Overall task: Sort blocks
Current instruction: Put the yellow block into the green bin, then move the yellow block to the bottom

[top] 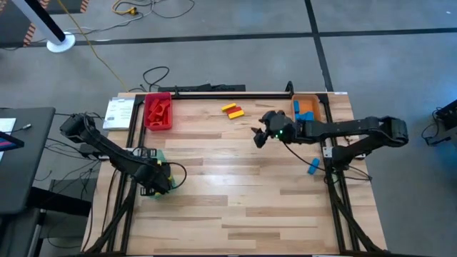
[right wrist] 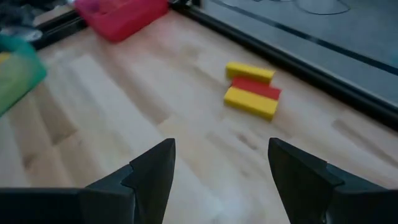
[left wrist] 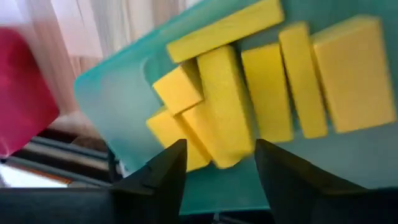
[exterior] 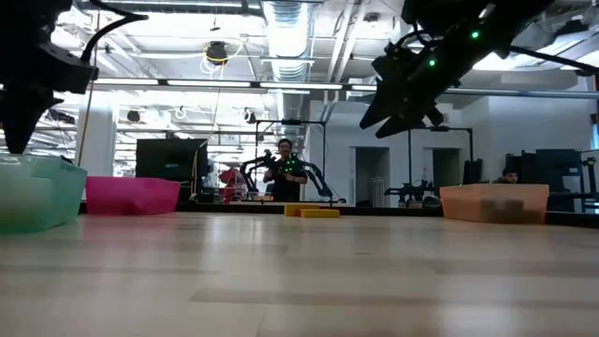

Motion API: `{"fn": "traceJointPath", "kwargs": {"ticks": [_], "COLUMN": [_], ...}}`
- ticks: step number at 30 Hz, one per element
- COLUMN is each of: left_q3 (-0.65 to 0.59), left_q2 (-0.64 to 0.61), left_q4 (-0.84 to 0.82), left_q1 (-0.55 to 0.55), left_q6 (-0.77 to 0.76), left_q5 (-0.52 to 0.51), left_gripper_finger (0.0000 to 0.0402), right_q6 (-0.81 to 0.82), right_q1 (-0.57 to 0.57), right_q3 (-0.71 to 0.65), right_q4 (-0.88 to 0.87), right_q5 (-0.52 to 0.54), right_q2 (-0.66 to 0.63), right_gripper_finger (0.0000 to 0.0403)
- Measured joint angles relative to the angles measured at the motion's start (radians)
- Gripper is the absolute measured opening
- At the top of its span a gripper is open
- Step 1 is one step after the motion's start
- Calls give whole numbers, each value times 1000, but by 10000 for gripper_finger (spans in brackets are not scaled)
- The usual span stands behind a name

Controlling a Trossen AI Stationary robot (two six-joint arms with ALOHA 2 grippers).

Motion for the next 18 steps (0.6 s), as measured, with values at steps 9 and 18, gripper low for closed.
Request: {"fn": "traceJointPath", "kwargs": {"ticks": [9,18], "left_q3": [50,74], "left_q2": [-26,-98], "left_q4": [71,292], "left_q1": [0,-28], "left_q6": [-4,20], "left_q5": [-1,-2], "left_gripper_finger": [238,238], "right_q6": [-43,-74], "right_q1": [-147,-278], "right_q3": [0,81], "right_q4": [109,152], "right_q5": [-155,-251], "right_q2": [95,312], "right_gripper_finger": [272,272]}}
